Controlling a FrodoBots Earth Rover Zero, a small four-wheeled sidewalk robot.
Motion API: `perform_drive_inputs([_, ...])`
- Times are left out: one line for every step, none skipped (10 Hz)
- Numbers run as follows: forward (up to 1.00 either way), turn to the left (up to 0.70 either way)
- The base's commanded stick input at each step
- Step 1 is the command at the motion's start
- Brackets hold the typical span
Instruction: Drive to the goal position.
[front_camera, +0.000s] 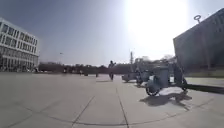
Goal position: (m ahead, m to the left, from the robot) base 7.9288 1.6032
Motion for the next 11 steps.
perform_drive_inputs([0.0,0.0])
perform_drive_inputs([0.0,0.0])
perform_drive_inputs([0.0,0.0])
perform_drive_inputs([0.0,0.0])
perform_drive_inputs([0.0,0.0])
perform_drive_inputs([0.05,0.0])
perform_drive_inputs([0.18,0.0])
perform_drive_inputs([0.46,0.0])
perform_drive_inputs([0.5,0.0])
perform_drive_inputs([0.5,0.0])
perform_drive_inputs([0.5,0.0])
